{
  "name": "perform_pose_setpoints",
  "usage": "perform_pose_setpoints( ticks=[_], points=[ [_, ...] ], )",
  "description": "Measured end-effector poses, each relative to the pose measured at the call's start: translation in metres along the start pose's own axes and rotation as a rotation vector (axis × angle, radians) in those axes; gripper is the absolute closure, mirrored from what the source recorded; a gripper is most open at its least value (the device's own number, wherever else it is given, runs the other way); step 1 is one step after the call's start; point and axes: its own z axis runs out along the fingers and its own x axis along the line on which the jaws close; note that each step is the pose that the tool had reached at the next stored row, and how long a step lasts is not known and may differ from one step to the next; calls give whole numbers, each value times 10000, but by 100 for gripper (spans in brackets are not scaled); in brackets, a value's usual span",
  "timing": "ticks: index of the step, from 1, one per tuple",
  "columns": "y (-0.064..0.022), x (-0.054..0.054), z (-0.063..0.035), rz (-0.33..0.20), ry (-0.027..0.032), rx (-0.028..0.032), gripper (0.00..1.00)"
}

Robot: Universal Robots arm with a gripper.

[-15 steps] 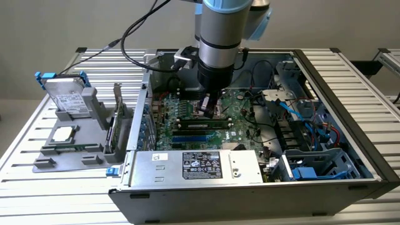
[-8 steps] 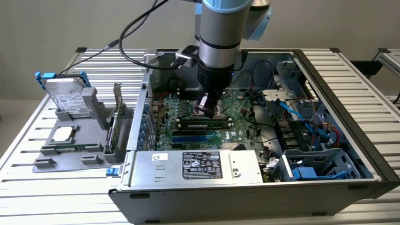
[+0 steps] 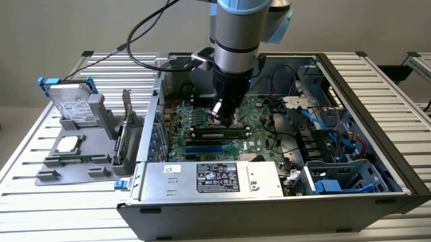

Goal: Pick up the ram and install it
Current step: 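Press down the ram until it locks into place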

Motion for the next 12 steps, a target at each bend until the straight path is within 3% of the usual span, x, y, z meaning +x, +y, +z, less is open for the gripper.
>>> perform_pose_setpoints(
  ticks=[12],
  points=[
    [0,0,0,1859,-92,74,90]
  ],
)
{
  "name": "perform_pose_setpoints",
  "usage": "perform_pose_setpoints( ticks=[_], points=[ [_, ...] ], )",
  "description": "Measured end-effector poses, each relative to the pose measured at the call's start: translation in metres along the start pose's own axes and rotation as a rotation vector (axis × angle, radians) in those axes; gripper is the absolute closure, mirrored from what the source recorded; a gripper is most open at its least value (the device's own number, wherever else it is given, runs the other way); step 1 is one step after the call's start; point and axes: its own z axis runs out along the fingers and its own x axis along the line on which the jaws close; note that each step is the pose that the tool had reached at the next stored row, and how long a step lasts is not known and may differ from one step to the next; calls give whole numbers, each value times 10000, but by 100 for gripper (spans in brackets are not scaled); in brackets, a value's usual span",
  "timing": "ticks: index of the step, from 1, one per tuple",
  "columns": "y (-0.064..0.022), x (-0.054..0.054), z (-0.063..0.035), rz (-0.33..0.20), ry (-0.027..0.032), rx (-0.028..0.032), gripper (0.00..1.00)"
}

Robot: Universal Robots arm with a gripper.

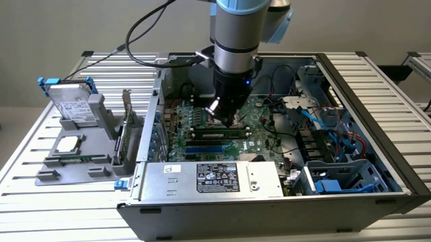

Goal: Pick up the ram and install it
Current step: 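Press down the ram until it locks into place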

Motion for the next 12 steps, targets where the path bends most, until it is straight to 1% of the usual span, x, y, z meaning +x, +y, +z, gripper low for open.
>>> perform_pose_setpoints(
  ticks=[12],
  points=[
    [0,0,0,1852,-93,73,90]
  ],
)
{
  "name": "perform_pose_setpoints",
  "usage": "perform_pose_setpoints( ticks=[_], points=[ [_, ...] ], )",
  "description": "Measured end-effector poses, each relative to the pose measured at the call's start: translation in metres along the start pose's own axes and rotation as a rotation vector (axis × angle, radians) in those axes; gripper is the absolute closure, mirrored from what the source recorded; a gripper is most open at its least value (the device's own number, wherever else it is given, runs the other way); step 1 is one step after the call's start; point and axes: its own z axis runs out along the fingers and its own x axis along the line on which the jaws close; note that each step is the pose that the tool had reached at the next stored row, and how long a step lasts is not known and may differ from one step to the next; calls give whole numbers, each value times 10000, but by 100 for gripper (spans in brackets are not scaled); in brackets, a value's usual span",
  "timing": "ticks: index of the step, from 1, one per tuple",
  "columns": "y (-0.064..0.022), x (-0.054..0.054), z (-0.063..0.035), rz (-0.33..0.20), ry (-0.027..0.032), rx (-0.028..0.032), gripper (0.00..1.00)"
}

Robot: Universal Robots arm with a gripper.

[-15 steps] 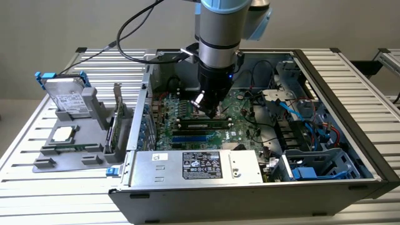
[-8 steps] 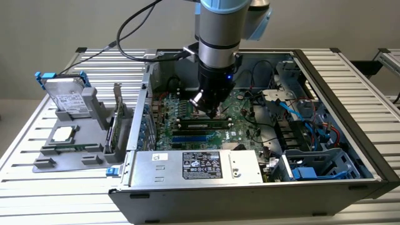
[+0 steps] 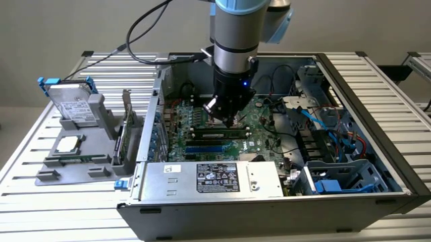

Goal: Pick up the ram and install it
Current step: 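Press down the ram until it locks into place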

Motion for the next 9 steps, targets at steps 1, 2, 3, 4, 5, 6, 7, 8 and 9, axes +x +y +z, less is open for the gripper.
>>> perform_pose_setpoints(
  ticks=[1,2,3,4,5,6,7,8,9],
  points=[
    [0,0,0,153,-7,6,90],
    [0,0,0,303,-15,12,90],
    [0,0,0,457,-22,18,90],
    [0,0,0,618,-30,24,90],
    [0,0,0,789,-38,31,90],
    [0,0,0,952,-46,38,90],
    [0,1,0,1115,-53,45,90],
    [0,1,0,1269,-60,51,90],
    [0,0,1,1424,-68,57,90]
  ],
)
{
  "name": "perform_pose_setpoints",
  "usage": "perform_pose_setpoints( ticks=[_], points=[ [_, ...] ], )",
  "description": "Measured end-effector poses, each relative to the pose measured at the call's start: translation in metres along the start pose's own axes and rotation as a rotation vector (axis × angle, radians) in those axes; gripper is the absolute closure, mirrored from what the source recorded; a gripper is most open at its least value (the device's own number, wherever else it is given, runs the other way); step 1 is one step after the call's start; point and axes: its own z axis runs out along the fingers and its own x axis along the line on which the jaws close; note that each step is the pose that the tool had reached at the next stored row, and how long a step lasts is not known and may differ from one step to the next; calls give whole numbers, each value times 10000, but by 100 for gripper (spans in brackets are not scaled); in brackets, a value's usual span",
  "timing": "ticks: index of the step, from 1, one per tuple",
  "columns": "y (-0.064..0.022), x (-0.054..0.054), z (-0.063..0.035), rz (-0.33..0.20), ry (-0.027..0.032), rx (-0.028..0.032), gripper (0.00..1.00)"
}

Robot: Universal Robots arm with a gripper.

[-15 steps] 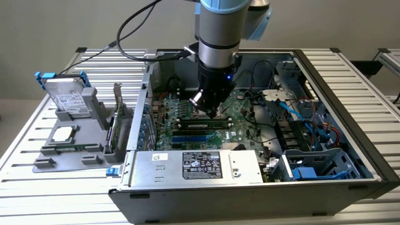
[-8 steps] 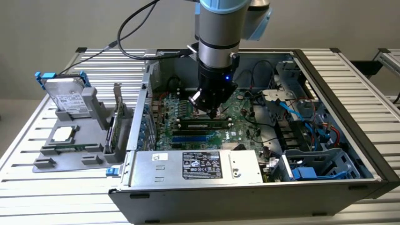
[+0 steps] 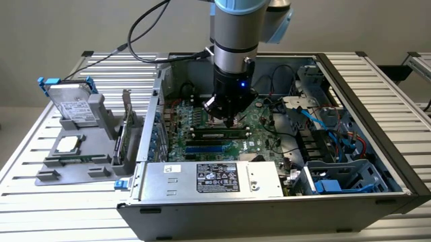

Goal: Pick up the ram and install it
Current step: 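Press down the ram until it locks into place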

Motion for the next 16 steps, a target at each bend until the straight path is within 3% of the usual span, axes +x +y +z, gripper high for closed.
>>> perform_pose_setpoints(
  ticks=[5,16],
  points=[
    [2,4,3,583,20,4,90],
    [3,9,4,1702,406,-112,90]
  ],
)
